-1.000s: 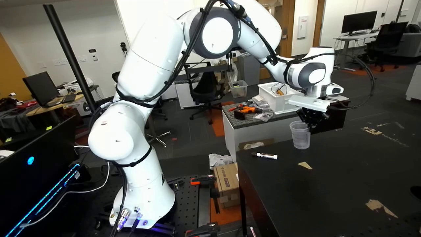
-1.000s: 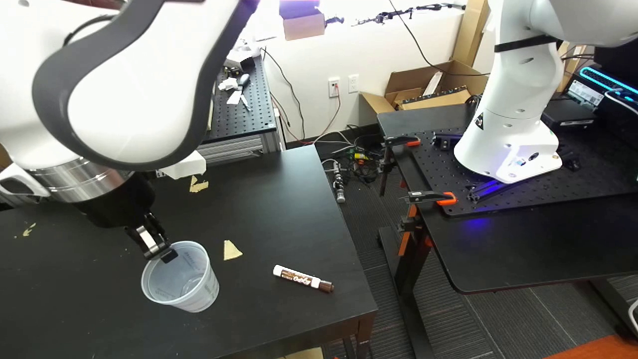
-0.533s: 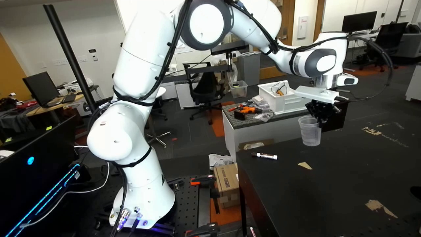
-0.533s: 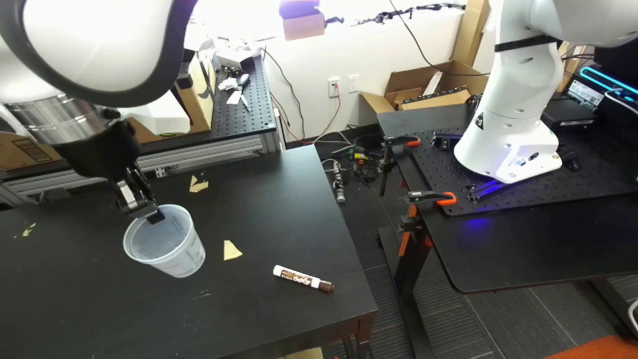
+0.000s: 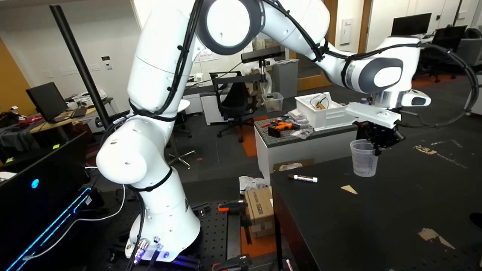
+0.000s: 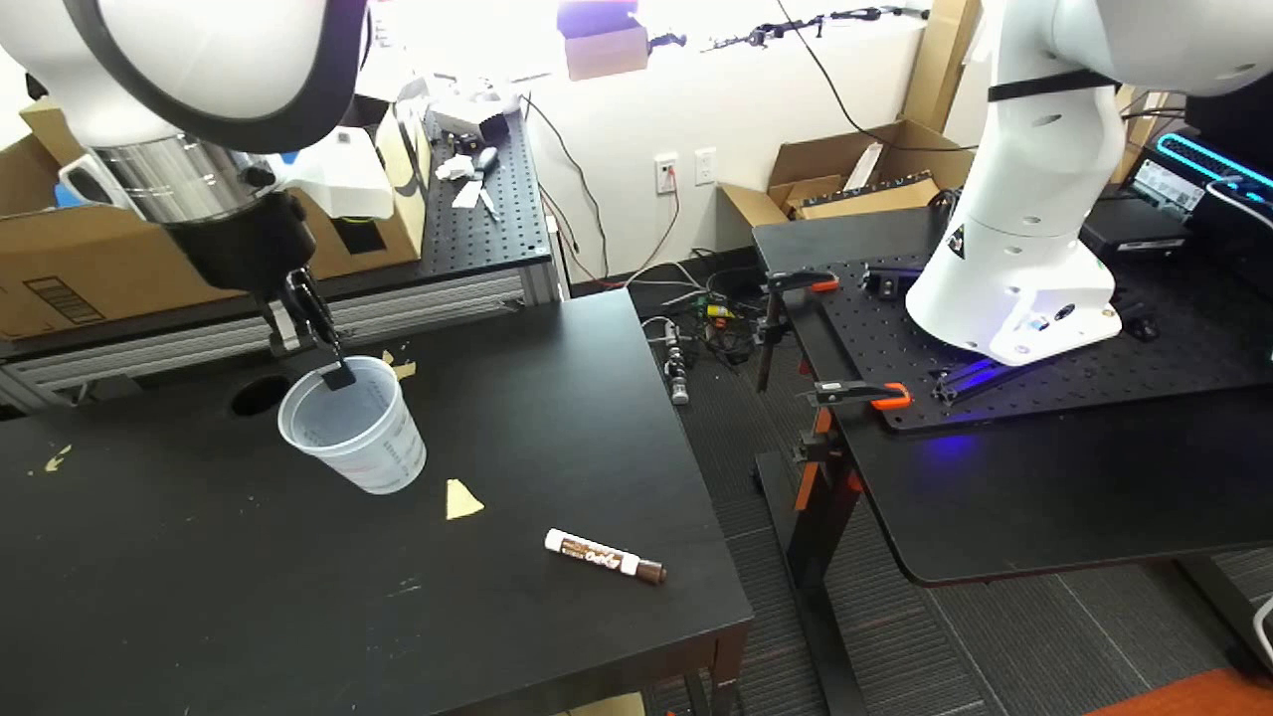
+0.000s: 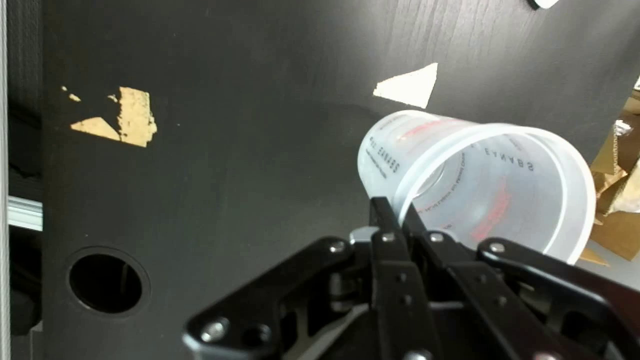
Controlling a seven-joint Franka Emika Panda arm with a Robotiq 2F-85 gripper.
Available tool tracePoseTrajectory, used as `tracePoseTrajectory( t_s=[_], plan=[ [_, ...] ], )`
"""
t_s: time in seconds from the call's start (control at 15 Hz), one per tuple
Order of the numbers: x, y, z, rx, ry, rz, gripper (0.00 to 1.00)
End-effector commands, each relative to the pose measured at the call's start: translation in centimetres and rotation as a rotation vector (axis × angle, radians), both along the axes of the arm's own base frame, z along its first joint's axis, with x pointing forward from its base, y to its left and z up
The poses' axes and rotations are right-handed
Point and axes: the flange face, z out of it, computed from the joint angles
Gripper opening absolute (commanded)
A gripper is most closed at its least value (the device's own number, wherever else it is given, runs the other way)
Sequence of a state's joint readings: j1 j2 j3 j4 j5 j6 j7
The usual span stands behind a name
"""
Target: Move the cup backwards
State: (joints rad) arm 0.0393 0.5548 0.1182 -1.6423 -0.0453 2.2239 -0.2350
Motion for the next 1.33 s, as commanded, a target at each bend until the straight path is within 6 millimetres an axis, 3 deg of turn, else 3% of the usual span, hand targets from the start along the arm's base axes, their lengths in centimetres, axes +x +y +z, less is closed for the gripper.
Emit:
tracePoseTrajectory(
  t_s=[0.0, 0.53, 1.27],
  plan=[
    [-1.2, -2.0, 0.7, 0.028, 0.021, -0.065, 0.01],
    [-3.6, -7.3, -1.7, 0.088, 0.065, -0.193, 0.01],
    [-5.6, -12.5, -3.8, 0.125, 0.037, -0.341, 0.01]
  ],
)
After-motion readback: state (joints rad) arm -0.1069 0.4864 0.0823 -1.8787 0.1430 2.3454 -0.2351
